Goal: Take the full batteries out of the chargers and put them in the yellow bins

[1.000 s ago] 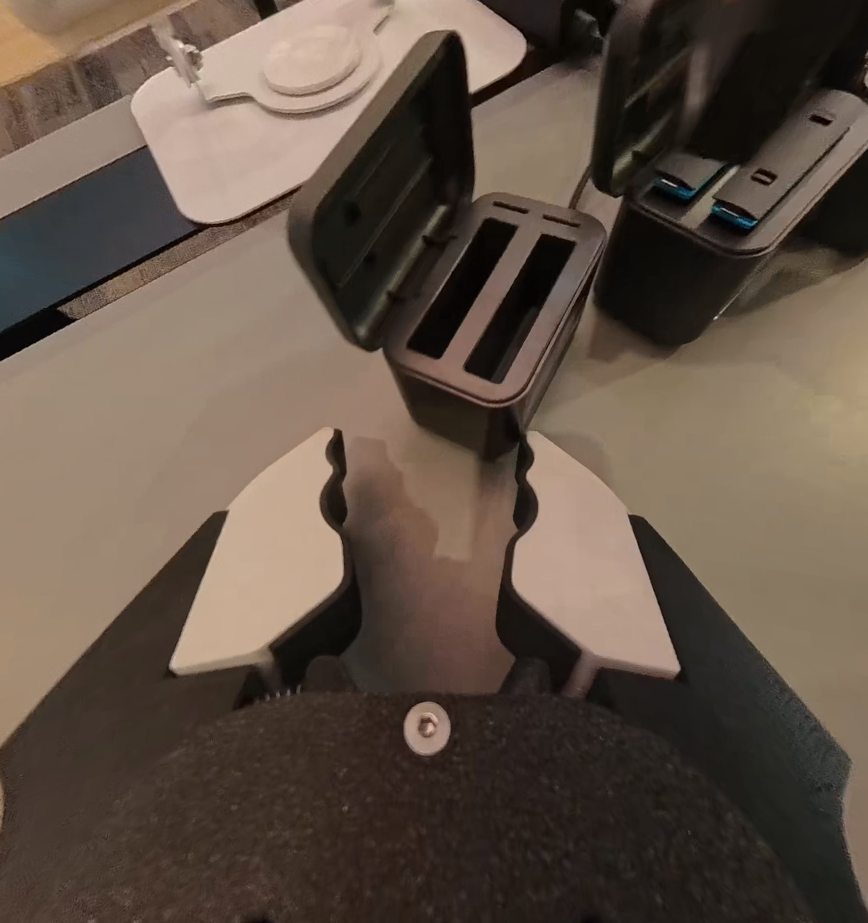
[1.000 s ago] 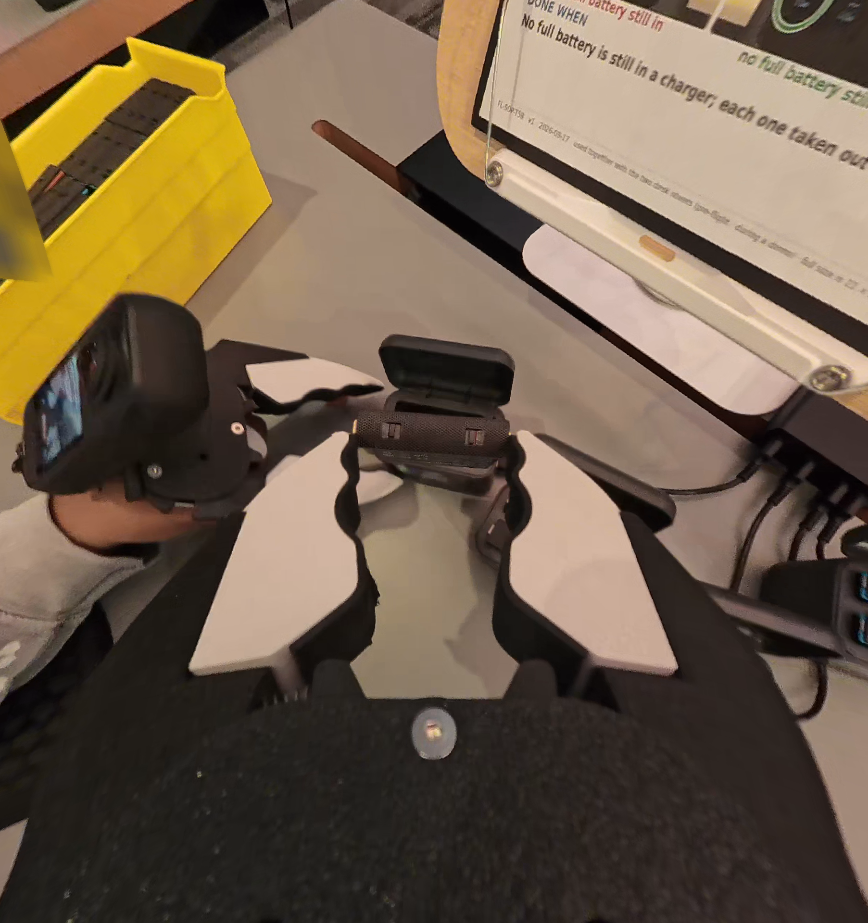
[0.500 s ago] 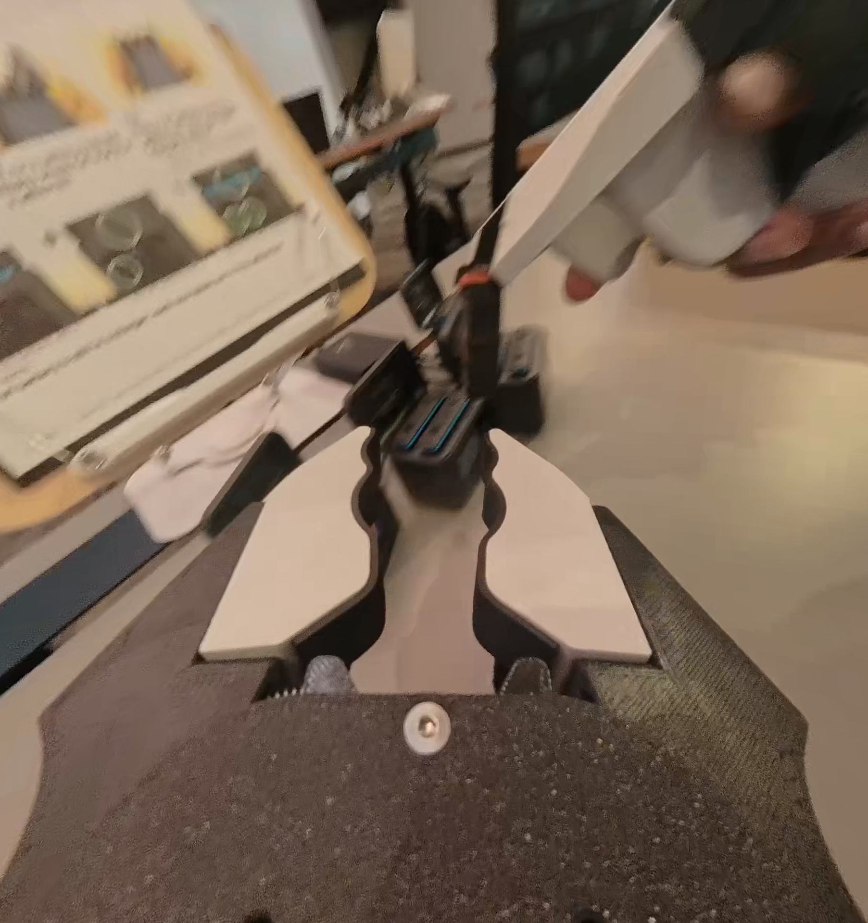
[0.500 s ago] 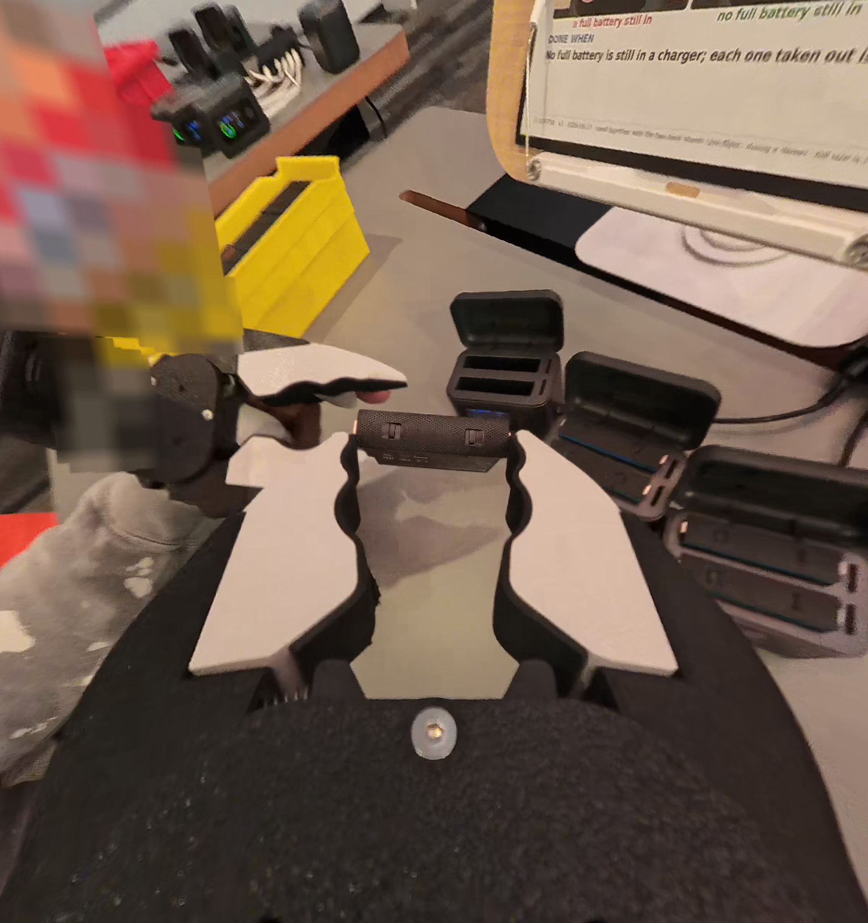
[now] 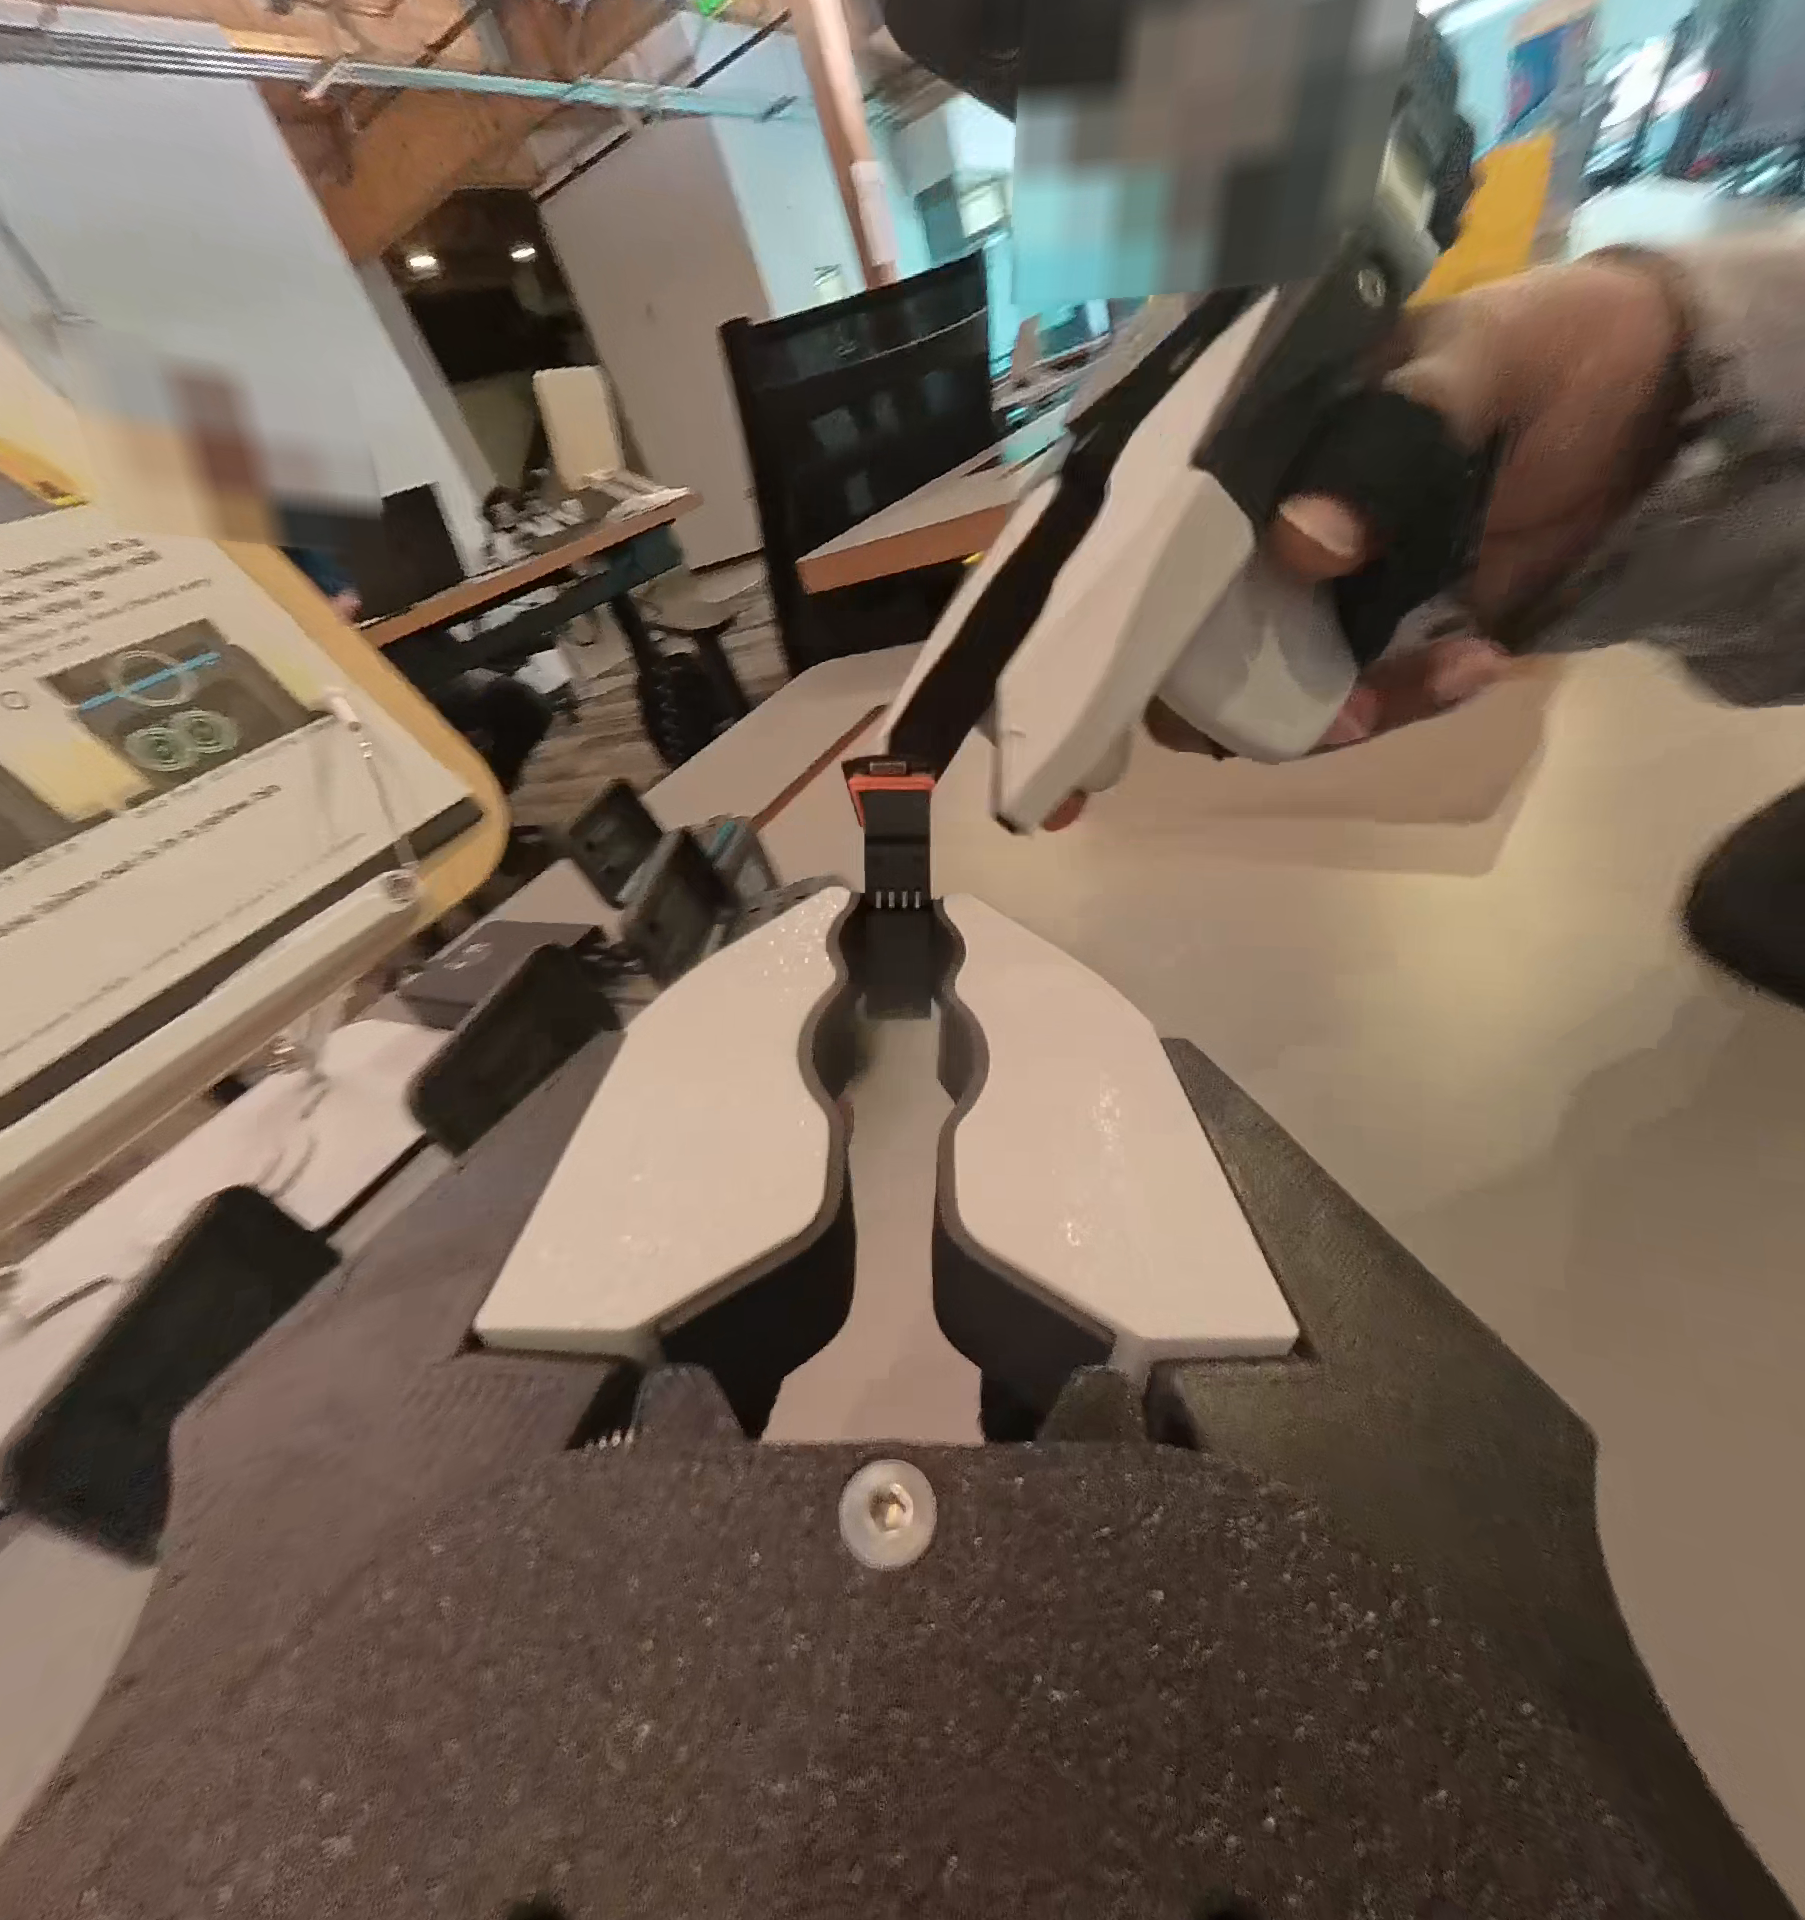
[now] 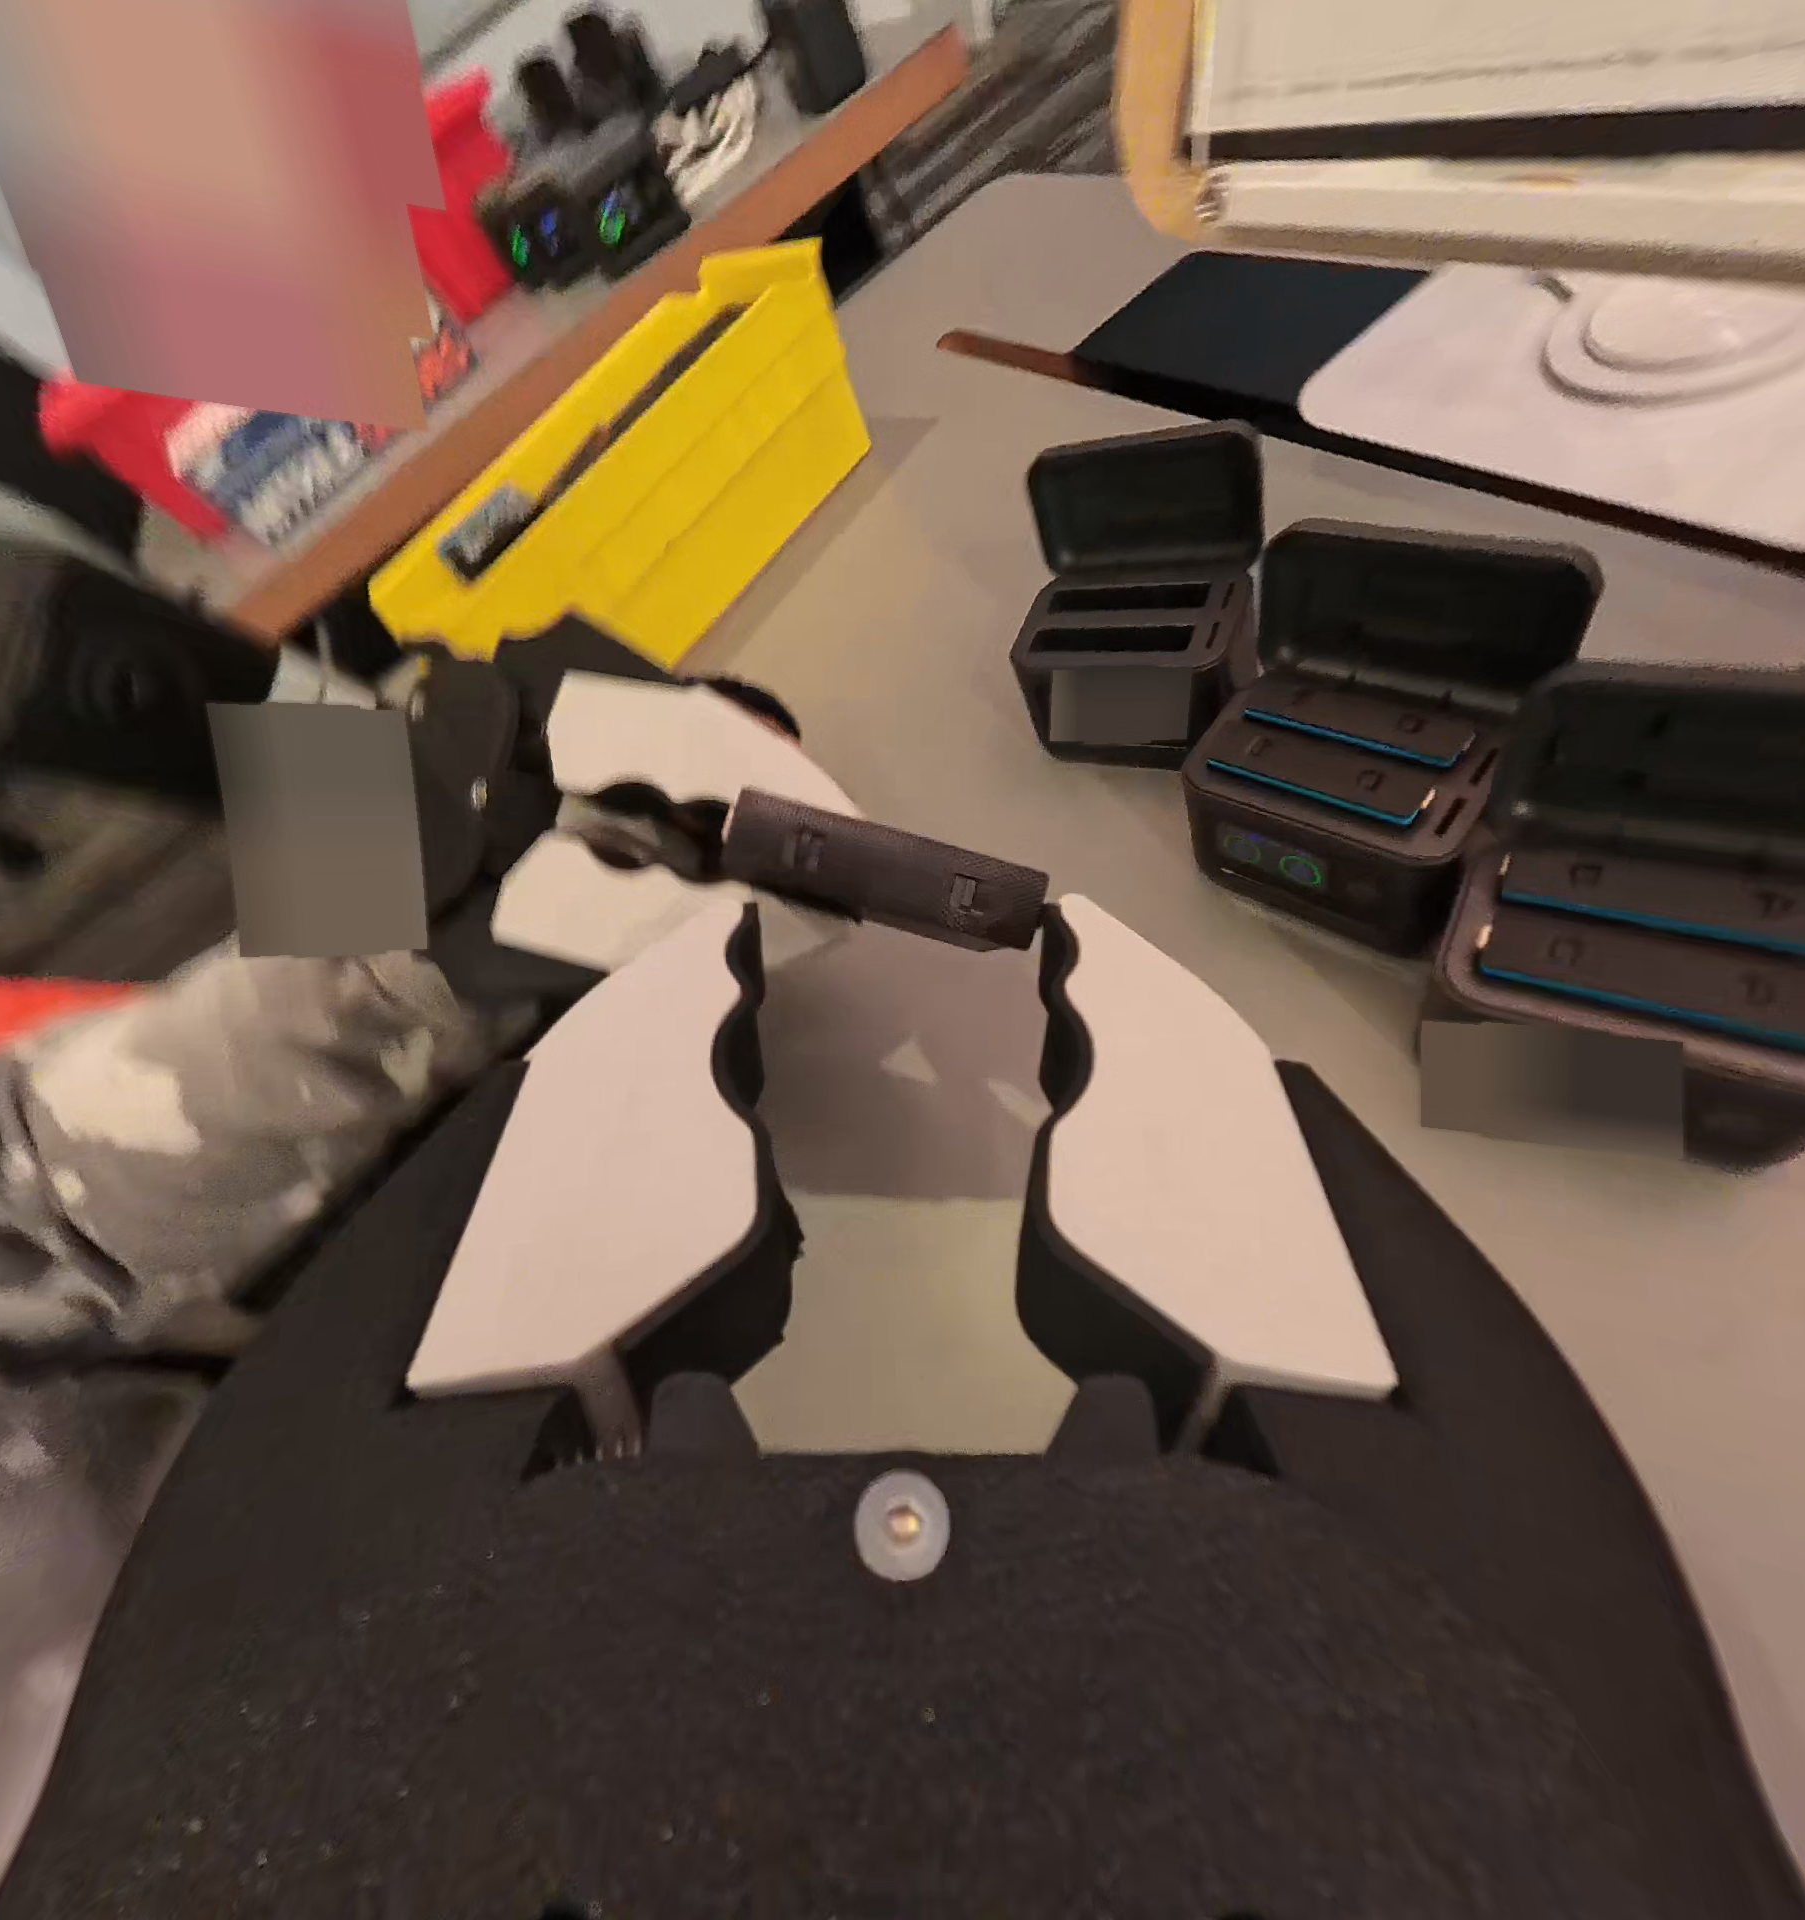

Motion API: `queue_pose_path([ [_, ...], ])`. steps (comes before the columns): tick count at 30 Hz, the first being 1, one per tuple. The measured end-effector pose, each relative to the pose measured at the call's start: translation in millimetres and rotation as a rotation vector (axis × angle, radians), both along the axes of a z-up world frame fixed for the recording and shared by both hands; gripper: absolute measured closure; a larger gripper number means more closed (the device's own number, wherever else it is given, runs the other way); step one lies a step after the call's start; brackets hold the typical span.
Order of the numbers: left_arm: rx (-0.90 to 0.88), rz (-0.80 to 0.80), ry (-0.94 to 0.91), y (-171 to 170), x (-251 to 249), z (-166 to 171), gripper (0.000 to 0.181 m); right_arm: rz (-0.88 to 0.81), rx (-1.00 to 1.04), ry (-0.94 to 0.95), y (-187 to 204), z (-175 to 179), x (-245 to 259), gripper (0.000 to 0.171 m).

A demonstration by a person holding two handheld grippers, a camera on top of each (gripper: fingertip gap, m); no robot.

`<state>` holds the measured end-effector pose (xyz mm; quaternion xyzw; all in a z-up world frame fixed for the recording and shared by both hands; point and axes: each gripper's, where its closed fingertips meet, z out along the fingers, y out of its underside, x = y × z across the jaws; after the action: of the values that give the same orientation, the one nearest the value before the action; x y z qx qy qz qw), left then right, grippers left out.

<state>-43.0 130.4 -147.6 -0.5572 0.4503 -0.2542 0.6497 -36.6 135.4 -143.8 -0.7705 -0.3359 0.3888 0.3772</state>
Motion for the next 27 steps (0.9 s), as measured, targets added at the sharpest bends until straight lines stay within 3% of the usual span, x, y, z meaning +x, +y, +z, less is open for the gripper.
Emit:
queue_pose_path([
  [1, -0.021, -0.043, -0.018, -5.1, 1.7, 1.0, 0.171, 0.07, 0.053, -0.049, -7.8, -1.2, 2.8, 0.119],
  [7, -0.106, -0.22, -0.034, -30.2, 16.4, -1.9, 0.17, 0.306, 0.425, -0.377, -29.5, 6.9, 23.2, 0.118],
  [15, -0.129, -0.286, 0.007, -43.9, 29.7, -9.6, 0.17, 0.528, 0.507, -0.604, -43.5, -8.5, 24.2, 0.136],
  [17, -0.137, -0.284, 0.014, -43.1, 29.7, -11.9, 0.17, 0.547, 0.516, -0.635, -42.8, -15.4, 25.5, 0.156],
  [23, -0.184, -0.246, 0.013, -35.2, 30.7, -18.4, 0.168, 0.548, 0.502, -0.65, -36.9, -18.2, 31.6, 0.157],
  [27, -0.179, -0.092, 0.014, -9.6, 19.5, -19.8, 0.161, 0.482, 0.526, -0.722, -13.8, 6.9, 59.5, 0.157],
])
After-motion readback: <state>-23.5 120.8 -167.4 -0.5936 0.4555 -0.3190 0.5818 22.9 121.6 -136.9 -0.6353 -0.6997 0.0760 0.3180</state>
